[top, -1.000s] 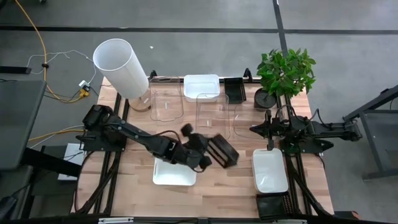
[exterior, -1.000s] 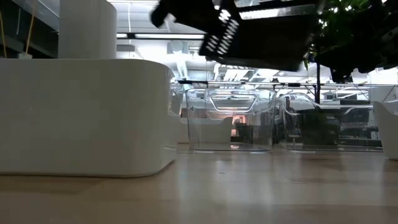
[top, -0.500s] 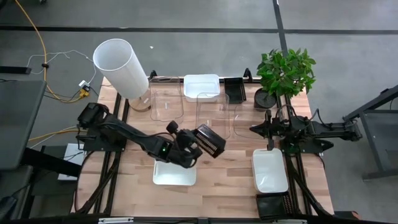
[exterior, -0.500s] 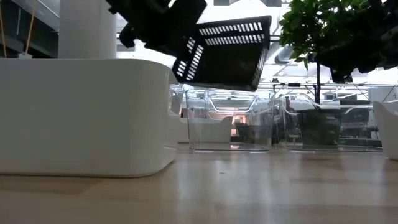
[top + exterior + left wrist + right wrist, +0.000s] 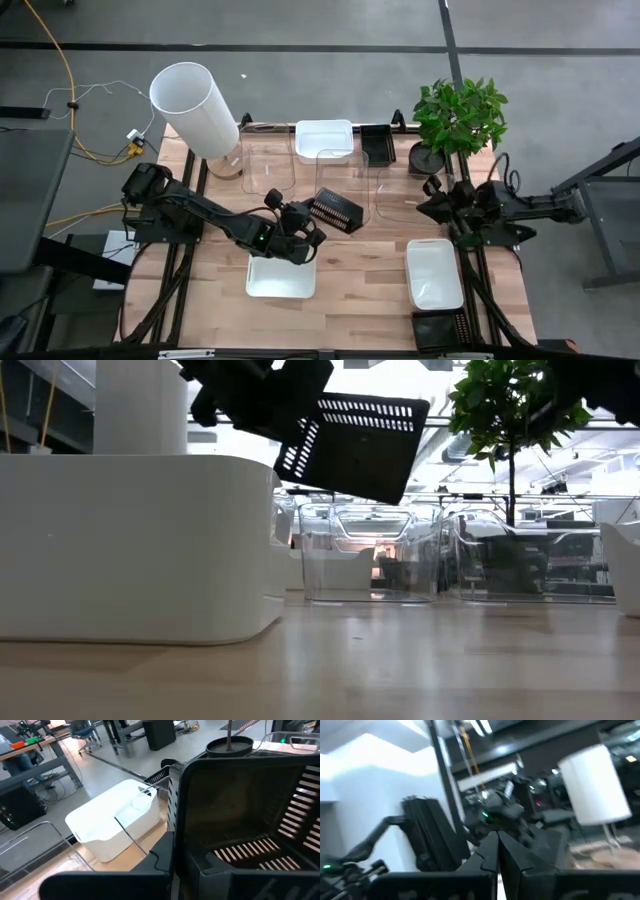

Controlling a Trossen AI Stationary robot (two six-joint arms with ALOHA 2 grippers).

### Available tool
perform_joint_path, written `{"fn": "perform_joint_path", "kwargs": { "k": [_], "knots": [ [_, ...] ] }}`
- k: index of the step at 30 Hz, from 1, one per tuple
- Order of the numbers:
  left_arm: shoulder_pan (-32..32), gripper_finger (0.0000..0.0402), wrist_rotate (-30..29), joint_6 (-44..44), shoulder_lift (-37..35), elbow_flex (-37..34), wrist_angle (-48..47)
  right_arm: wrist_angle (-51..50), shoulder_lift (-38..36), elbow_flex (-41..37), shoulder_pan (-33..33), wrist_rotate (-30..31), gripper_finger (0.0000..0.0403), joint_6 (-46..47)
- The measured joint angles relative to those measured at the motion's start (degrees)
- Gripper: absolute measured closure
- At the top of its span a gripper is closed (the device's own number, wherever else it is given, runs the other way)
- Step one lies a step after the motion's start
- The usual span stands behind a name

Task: Stack baskets by color
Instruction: Stack the bottom left black bin on top of the bottom right black bin

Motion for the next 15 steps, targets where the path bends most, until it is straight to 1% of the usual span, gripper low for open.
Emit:
{"fn": "perform_joint_path", "kwargs": {
  "k": [4,13,15],
  "knots": [
    [0.42,0.0401,-0.08,0.00,0.02,0.00,0.22,7.81,7.62,0.00,4.64,-0.07,0.0402,-3.91],
    [0.83,0.0401,-0.06,0.00,0.04,0.00,0.28,28.26,28.00,0.04,14.93,2.04,0.0402,-12.63],
    [0.83,0.0401,-0.06,0.00,0.07,0.00,0.31,30.96,31.47,0.07,16.60,4.81,0.0402,-12.62]
  ]
}}
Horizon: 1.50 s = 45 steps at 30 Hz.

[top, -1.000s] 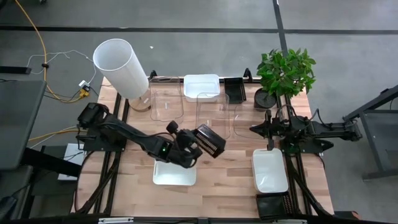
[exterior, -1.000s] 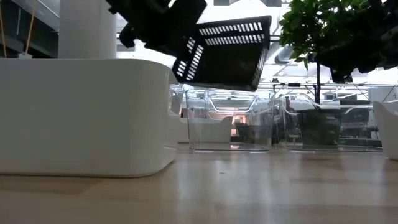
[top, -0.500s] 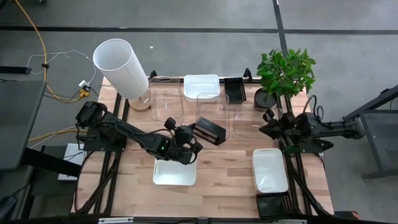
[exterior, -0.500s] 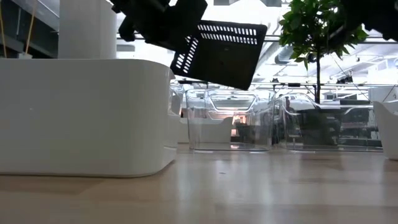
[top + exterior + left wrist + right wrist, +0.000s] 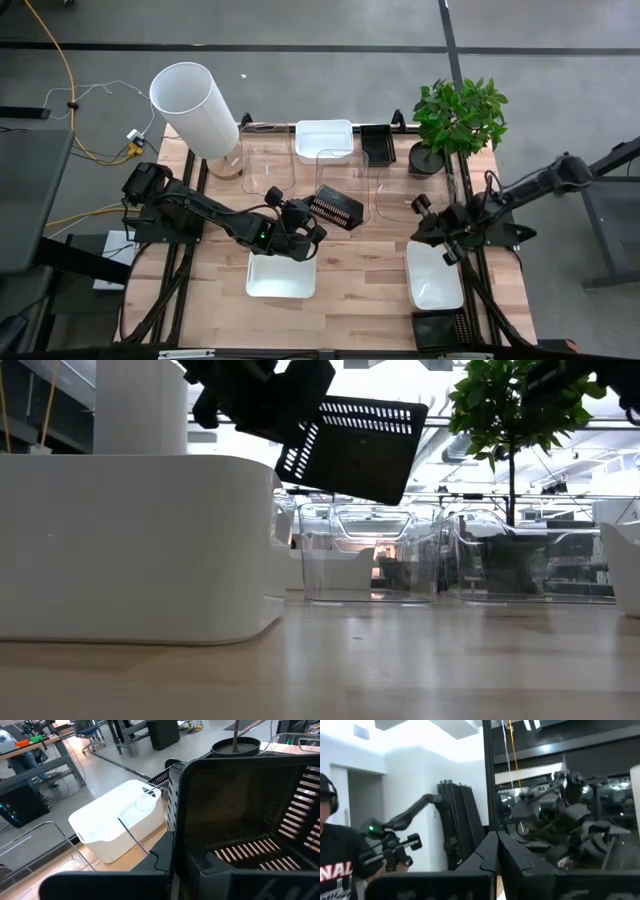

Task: Stack baskets by color
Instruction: Stack the bottom left black bin on top of the bottom right black bin

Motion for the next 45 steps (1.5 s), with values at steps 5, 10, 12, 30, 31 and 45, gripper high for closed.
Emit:
{"fn": "perform_joint_path", "kwargs": {
  "k": [5,10,12,30,31,45],
  "knots": [
    [-0.02,0.0401,0.00,-0.01,0.04,0.00,0.09,2.49,7.09,2.92,3.07,8.64,0.0402,1.08],
    [-0.02,0.0401,0.00,-0.02,0.04,0.00,0.07,-7.87,13.89,12.16,5.35,8.67,0.0402,-3.38],
    [-0.02,0.0401,0.01,0.00,0.04,0.00,0.04,-16.03,16.22,17.00,6.06,10.26,0.0402,-4.71],
    [-0.11,0.0401,-4.85,-0.02,-0.98,0.04,0.83,-81.29,38.41,56.10,6.54,32.04,0.0402,0.42],
    [-0.18,0.0401,-5.37,-0.02,-1.41,0.04,0.68,-84.09,39.61,57.51,6.75,35.46,0.0402,2.76],
    [-2.08,0.0401,-9.91,-10.34,-3.76,0.07,-10.39,-98.37,48.14,55.41,16.44,76.03,0.0402,45.41]
  ]
}}
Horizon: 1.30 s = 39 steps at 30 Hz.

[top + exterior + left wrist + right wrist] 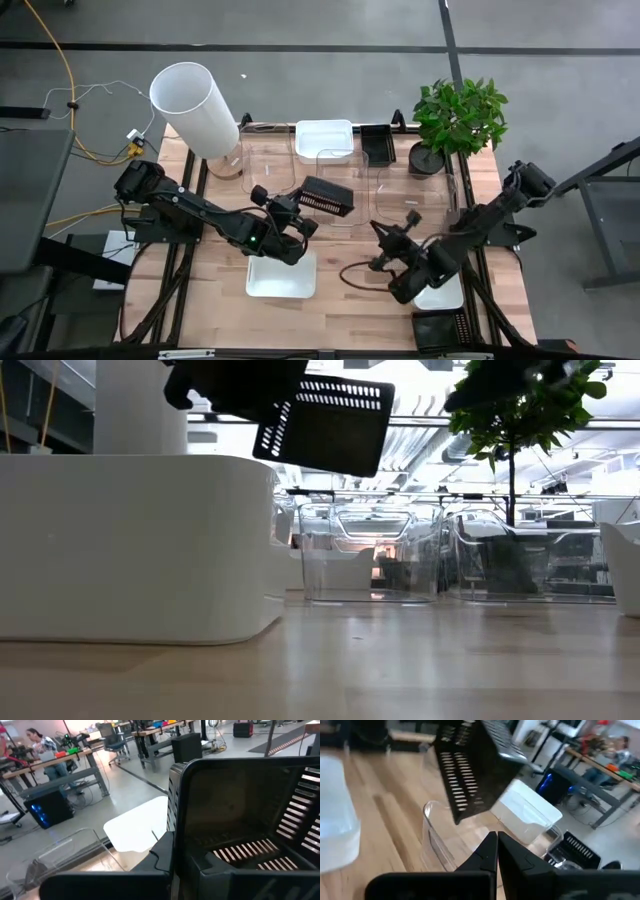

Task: Stack baskets by color
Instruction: Stack the bottom left black bin on top of the bottom right black bin

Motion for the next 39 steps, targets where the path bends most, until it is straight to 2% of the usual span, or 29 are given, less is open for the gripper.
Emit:
{"fn": "perform_joint_path", "kwargs": {
  "k": [5,10,13,19,23,30,37,39],
  "knots": [
    [0.02,0.0401,0.07,-1.72,0.00,0.00,-0.51,1.14,0.18,-3.18,-0.89,1.18,0.0402,11.23],
    [0.04,0.0401,0.10,-2.23,0.02,0.00,-0.04,5.66,0.18,-3.30,-2.75,0.63,0.0373,9.61],
    [0.09,0.0401,0.07,-3.26,0.02,0.00,-0.02,9.95,0.16,-3.30,-3.78,0.10,0.0325,6.59],
    [0.09,0.0401,-0.13,-4.64,0.02,0.00,0.05,15.40,0.16,-3.30,-6.43,0.56,0.0202,5.15],
    [0.09,0.0401,-0.17,-4.93,0.02,0.00,0.49,17.83,0.66,-3.30,-8.50,3.41,0.0148,5.15],
    [0.09,0.0401,-0.17,-4.89,0.02,0.00,1.13,23.97,3.00,-3.32,-10.80,5.60,0.0132,3.99],
    [0.13,0.0401,-1.36,-4.89,0.04,-0.02,0.95,32.72,3.11,-3.35,-8.70,4.40,0.0132,-5.16],
    [0.12,0.0402,-2.12,-4.89,0.04,-0.02,0.93,35.31,3.11,-3.35,-8.37,2.25,0.0132,-7.98]
  ]
}}
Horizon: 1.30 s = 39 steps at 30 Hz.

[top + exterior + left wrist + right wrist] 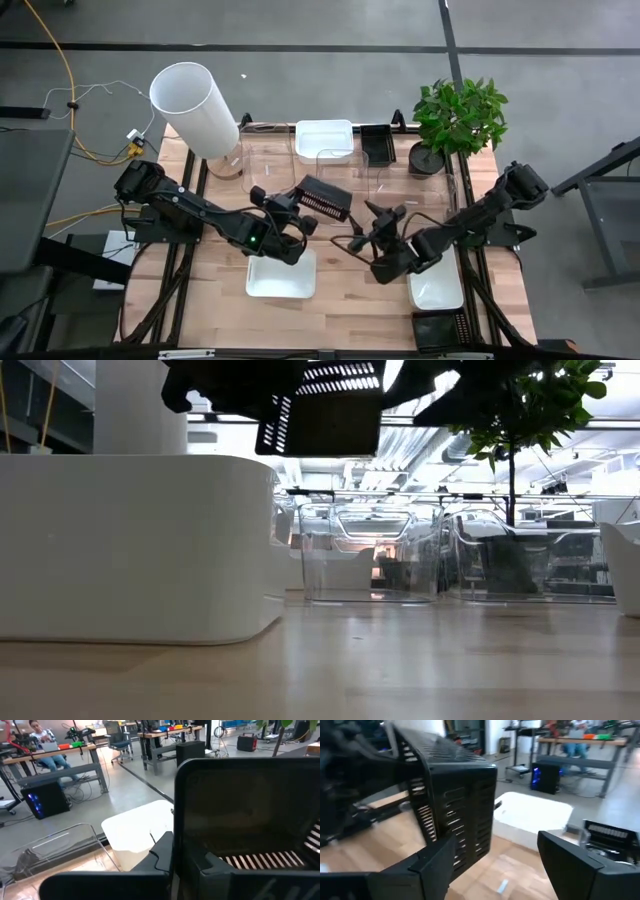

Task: Stack baskets by color
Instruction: Stack the bottom left black bin on top of the bottom right black bin

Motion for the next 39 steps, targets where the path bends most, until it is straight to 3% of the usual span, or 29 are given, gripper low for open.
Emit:
{"fn": "perform_joint_path", "kwargs": {
  "k": [5,17,22,27,39],
  "knots": [
    [-0.01,0.0402,-1.33,0.17,0.00,0.00,-0.09,3.31,0.00,0.00,0.86,-2.73,0.0132,-4.80],
    [0.08,0.0402,-5.00,0.17,0.02,-0.02,-0.49,3.98,0.00,0.00,1.86,-4.17,0.0132,-3.79],
    [-0.02,0.0402,-4.67,-0.35,0.02,-0.02,0.31,3.97,0.00,0.00,1.99,-1.98,0.0132,-4.44],
    [-0.41,0.0402,-3.79,-3.41,0.02,-0.02,0.48,4.18,0.00,0.00,-0.25,0.57,0.0132,-4.44],
    [-0.43,0.0402,-0.91,-4.33,0.02,-0.02,2.10,4.50,0.00,0.00,-5.97,-1.38,0.0135,-5.19]
  ]
}}
